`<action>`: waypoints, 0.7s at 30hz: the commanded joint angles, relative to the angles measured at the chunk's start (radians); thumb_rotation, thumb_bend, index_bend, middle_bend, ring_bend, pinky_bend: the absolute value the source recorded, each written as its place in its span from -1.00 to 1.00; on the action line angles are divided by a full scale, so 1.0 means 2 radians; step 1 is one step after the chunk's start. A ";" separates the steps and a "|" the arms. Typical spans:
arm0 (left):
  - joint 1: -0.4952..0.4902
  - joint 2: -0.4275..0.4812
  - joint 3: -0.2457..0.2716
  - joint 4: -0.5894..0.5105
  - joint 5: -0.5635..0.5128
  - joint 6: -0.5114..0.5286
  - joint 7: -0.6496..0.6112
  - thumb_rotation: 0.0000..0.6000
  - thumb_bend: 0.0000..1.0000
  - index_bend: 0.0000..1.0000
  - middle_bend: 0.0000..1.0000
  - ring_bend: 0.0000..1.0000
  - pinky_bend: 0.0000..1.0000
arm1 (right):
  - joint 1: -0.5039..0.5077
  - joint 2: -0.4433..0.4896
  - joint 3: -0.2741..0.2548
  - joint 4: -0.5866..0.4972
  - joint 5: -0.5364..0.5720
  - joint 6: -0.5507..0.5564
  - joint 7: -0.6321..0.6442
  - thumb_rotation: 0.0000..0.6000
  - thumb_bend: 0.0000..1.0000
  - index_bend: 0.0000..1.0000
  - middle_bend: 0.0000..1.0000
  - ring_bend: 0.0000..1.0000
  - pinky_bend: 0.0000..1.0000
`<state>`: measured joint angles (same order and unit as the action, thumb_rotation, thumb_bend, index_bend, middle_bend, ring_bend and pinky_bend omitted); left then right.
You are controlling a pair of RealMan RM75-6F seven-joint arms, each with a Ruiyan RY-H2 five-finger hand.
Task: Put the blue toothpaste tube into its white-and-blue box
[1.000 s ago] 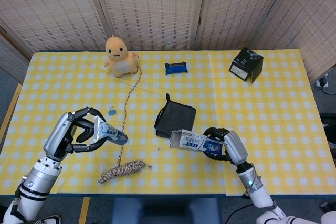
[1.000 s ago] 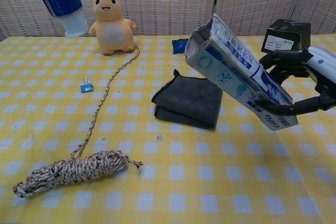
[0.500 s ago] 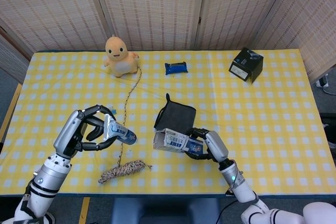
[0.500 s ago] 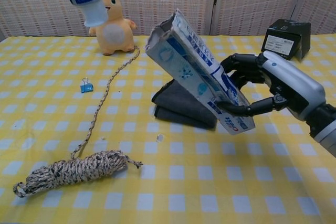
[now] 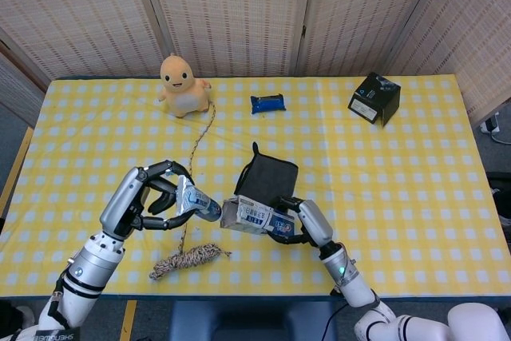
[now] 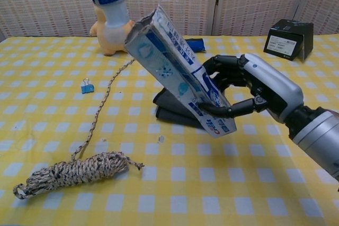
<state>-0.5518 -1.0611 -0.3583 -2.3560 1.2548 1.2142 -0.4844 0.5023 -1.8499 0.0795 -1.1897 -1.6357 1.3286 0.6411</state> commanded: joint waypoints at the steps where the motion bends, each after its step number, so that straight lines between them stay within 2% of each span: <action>1: -0.007 -0.010 -0.001 0.000 -0.009 -0.002 0.011 1.00 -0.16 0.74 1.00 1.00 1.00 | 0.004 -0.006 0.000 0.005 0.002 -0.003 0.009 1.00 -0.41 0.04 -0.11 -0.02 -0.08; 10: -0.024 -0.029 -0.012 0.000 -0.036 -0.004 0.036 1.00 -0.16 0.74 1.00 1.00 1.00 | 0.014 -0.023 0.001 0.017 0.004 -0.008 0.027 1.00 -0.42 0.04 -0.11 -0.02 -0.08; 21: -0.026 -0.039 -0.022 0.000 -0.047 0.004 0.042 1.00 -0.16 0.74 1.00 1.00 1.00 | 0.016 -0.021 0.001 -0.001 0.000 0.006 0.035 1.00 -0.41 0.04 -0.11 -0.02 -0.08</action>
<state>-0.6043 -1.1387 -0.4001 -2.3560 1.1604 1.2202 -0.3981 0.5357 -1.8931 0.0828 -1.1904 -1.6355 1.3384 0.7103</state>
